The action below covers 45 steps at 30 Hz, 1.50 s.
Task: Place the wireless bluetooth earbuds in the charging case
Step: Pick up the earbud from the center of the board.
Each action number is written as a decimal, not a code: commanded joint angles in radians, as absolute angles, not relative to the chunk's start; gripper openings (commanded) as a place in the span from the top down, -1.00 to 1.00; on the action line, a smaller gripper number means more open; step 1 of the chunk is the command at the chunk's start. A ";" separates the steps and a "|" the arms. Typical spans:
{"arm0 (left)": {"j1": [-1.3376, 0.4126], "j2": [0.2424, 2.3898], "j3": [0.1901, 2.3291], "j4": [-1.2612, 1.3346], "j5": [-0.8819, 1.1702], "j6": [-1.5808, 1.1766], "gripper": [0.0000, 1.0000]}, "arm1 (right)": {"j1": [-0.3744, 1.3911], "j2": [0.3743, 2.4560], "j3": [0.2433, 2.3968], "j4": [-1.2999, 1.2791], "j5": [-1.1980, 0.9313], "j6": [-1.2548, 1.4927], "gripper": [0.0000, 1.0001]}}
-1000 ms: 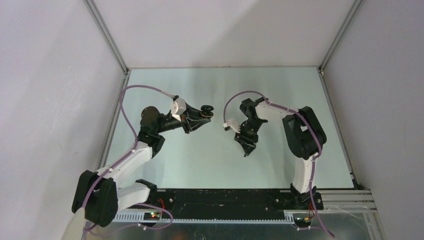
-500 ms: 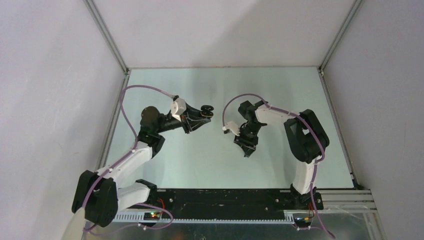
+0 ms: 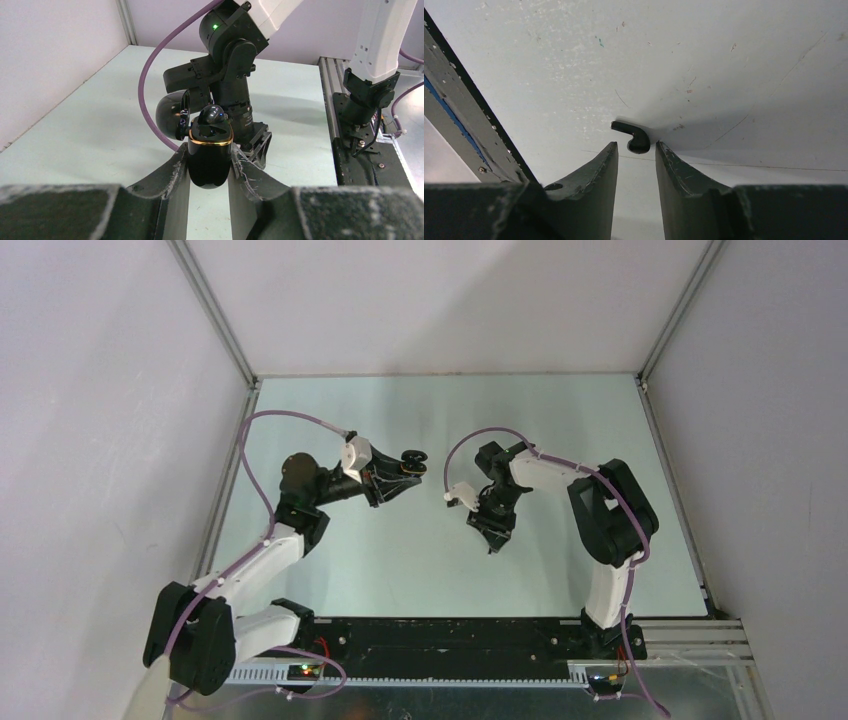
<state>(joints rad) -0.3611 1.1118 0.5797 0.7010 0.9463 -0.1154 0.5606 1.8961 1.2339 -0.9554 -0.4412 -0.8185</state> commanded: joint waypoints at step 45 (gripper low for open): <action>-0.382 1.163 0.593 0.695 0.877 -0.118 1.00 | 0.415 1.381 1.296 -0.644 -0.240 -0.536 1.00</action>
<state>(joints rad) -0.3725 1.1526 0.5797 0.6872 0.9123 -0.1150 0.4000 1.4902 1.2427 -0.7547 -0.3691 -0.6323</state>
